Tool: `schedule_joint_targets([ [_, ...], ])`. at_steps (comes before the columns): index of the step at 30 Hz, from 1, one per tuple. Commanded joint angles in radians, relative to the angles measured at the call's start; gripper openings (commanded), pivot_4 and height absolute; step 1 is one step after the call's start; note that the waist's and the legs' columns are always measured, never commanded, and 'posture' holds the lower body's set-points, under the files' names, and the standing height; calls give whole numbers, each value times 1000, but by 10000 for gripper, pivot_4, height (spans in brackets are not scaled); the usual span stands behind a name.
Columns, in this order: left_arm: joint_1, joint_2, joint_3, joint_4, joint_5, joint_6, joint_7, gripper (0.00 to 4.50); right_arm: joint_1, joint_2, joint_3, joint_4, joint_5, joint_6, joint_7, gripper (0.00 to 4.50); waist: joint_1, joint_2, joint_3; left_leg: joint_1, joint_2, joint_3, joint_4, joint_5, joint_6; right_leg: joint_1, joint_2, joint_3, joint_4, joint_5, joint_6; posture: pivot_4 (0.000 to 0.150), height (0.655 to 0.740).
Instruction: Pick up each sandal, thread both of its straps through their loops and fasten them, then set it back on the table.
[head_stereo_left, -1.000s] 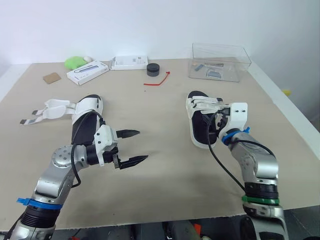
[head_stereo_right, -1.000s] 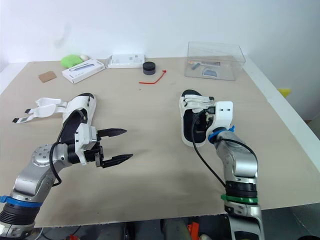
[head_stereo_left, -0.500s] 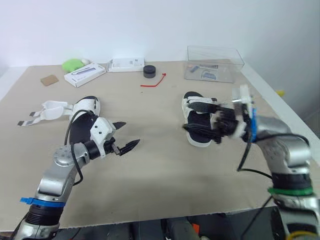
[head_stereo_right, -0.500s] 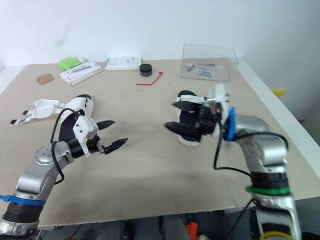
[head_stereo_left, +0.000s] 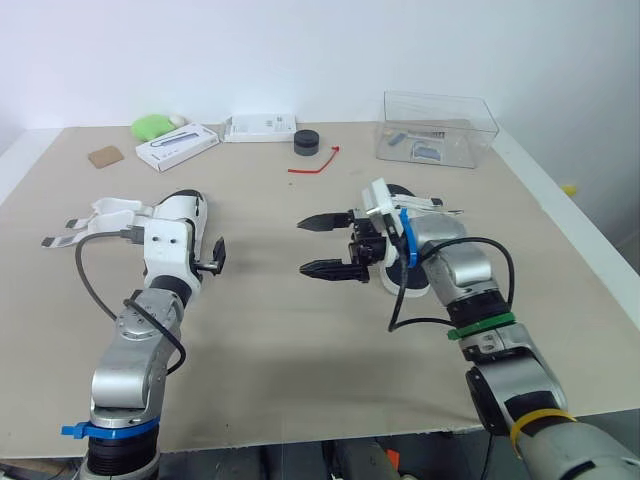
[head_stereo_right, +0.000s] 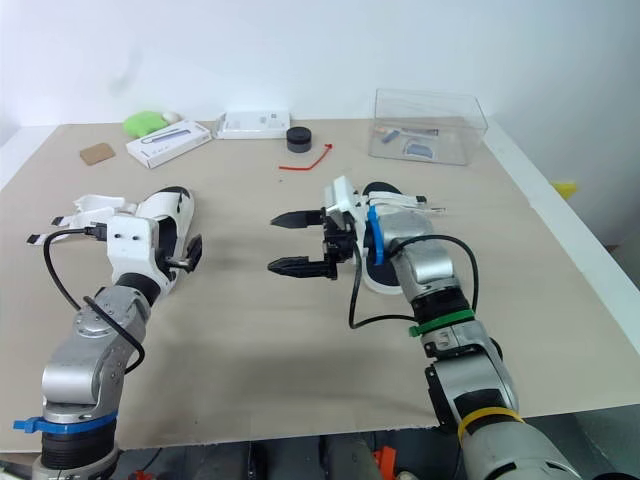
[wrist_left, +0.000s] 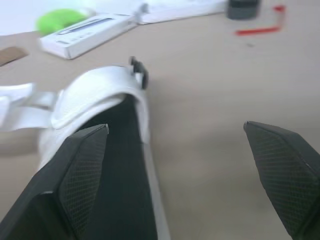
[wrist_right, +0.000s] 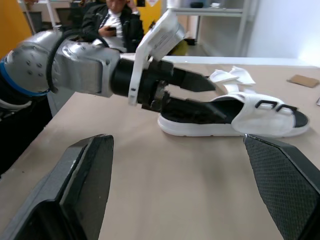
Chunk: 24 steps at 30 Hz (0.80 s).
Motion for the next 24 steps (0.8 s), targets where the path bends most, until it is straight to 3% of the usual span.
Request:
schedule_joint_targets([
  [1, -32, -12, 31, 39, 10, -3, 29, 45000, -30, 13, -15, 8, -8, -37, 16, 44561, 0, 0, 0, 0, 0, 0, 0, 0, 0, 0, 0, -1, 0, 0, 0, 1500, 7400],
  [24, -297, 37, 22, 593, 24, -209, -47, 45000, -32, 29, -33, 28, -59, -101, -40, 44561, 1, 0, 0, -1, -2, -2, 0, 1, -3, 0, -4, -4, 0, 1, -1, 1500, 7400],
])
